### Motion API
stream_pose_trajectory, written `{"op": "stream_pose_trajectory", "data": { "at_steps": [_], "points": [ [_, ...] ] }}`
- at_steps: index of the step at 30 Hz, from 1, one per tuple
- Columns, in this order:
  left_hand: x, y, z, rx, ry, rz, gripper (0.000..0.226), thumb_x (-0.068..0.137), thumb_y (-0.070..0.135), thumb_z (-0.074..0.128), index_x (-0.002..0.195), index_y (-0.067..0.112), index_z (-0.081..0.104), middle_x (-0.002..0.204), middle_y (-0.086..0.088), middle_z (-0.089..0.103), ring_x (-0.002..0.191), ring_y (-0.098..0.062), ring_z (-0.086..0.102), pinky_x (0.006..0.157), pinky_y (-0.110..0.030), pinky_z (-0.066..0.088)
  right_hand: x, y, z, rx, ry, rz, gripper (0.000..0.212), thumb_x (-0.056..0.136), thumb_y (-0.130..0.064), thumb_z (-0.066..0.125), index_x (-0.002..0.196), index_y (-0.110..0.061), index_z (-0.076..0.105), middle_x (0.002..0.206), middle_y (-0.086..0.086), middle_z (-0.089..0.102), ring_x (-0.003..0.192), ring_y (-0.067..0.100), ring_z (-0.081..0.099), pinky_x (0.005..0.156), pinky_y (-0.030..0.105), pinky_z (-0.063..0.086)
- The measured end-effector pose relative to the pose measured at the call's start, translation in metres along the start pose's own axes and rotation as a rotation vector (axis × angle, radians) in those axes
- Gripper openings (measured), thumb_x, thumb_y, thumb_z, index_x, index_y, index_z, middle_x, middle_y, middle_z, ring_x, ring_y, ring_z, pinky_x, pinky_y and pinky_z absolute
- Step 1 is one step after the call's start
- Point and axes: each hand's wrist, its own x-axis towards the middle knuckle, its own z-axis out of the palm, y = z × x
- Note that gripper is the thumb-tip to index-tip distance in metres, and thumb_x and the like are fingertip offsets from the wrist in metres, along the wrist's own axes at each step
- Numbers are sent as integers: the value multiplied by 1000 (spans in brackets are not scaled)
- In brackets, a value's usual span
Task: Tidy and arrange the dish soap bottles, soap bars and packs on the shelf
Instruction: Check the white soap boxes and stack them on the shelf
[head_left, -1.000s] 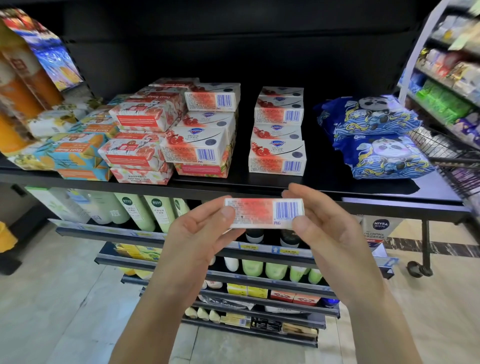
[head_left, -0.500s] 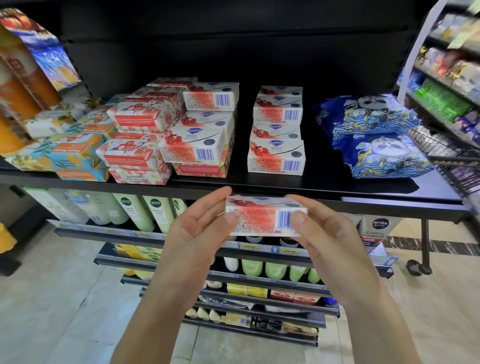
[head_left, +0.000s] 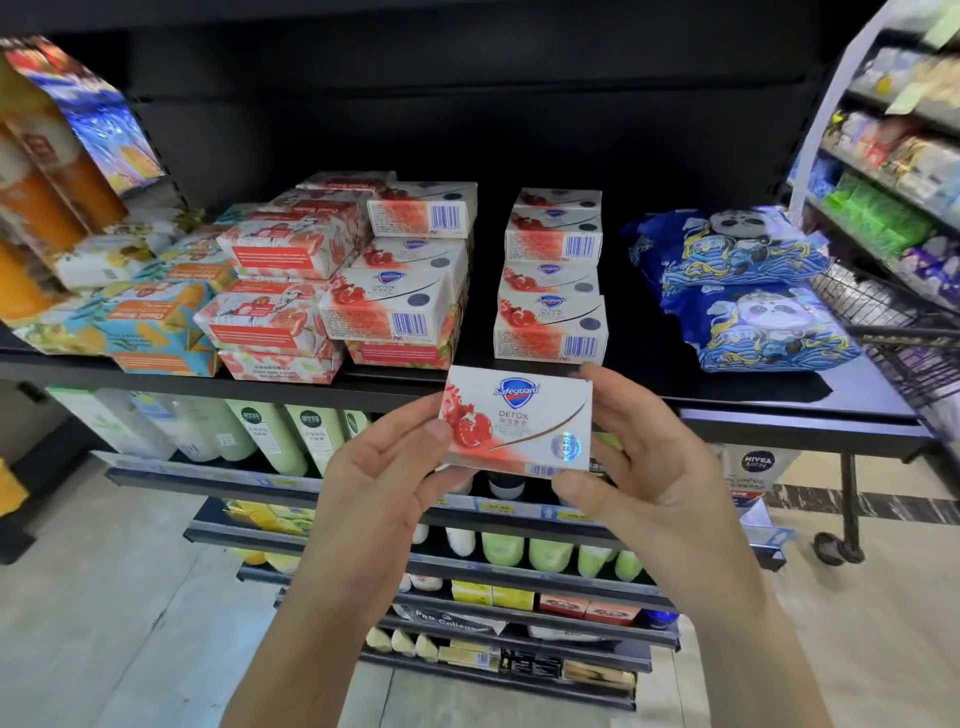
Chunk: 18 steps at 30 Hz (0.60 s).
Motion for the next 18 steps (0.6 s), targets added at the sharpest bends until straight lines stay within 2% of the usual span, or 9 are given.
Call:
{"op": "stream_pose_trajectory", "data": {
  "at_steps": [2, 5, 9, 12, 15, 17, 18],
  "points": [
    [1, 2, -1, 10, 4, 19, 46, 83, 24, 70, 124, 6, 68, 112, -12, 77, 107, -25, 74, 97, -36, 57, 3, -4, 2, -162, 37, -29, 77, 77, 5, 84, 143, -23, 53, 141, -3, 61, 131, 19, 58, 104, 32, 52],
    [4, 10, -1, 60, -2, 70, 42, 89, 24, 76, 126, 8, 67, 112, -10, 78, 108, -23, 74, 100, -38, 56, 12, -12, 5, -270, 51, -110, 71, 73, -6, 88, 135, -27, 59, 137, -7, 60, 126, 18, 61, 101, 31, 54],
    [11, 18, -12, 258, 32, 269, 47, 94, 53, 60, 126, 21, 71, 117, 0, 76, 115, -20, 70, 100, -40, 53, 36, -27, 9, -294, 40, -185, 67, 75, -4, 87, 134, -21, 61, 134, -1, 61, 123, 14, 63, 101, 25, 52],
    [17, 19, -22, 560, 126, 406, 43, 90, 58, 54, 120, 33, 71, 115, 19, 73, 116, -3, 65, 98, -25, 46, 62, -39, 16, -346, 79, -194, 64, 76, -7, 88, 130, -28, 62, 130, -6, 63, 118, 5, 64, 98, 21, 53],
    [30, 10, -29, 934, 102, 537, 38, 92, 55, 63, 123, 35, 69, 122, 35, 60, 126, 11, 48, 103, -7, 34, 102, -44, 29, -381, 124, -136, 66, 76, -15, 90, 136, -21, 62, 128, -5, 66, 111, 2, 67, 93, 23, 57],
    [40, -1, -33, 1077, 46, 571, 47, 93, 56, 65, 132, 30, 67, 130, 30, 54, 129, 18, 37, 109, -4, 24, 129, -44, 40, -392, 126, -114, 70, 76, -17, 90, 139, -14, 60, 121, -7, 69, 108, 2, 68, 93, 24, 57],
    [45, -7, -34, 1116, 29, 569, 50, 93, 56, 63, 136, 28, 64, 134, 26, 54, 130, 17, 35, 112, -8, 24, 142, -43, 45, -398, 121, -104, 69, 76, -16, 90, 137, -12, 60, 114, -12, 69, 104, 1, 68, 92, 22, 56]
  ]
}}
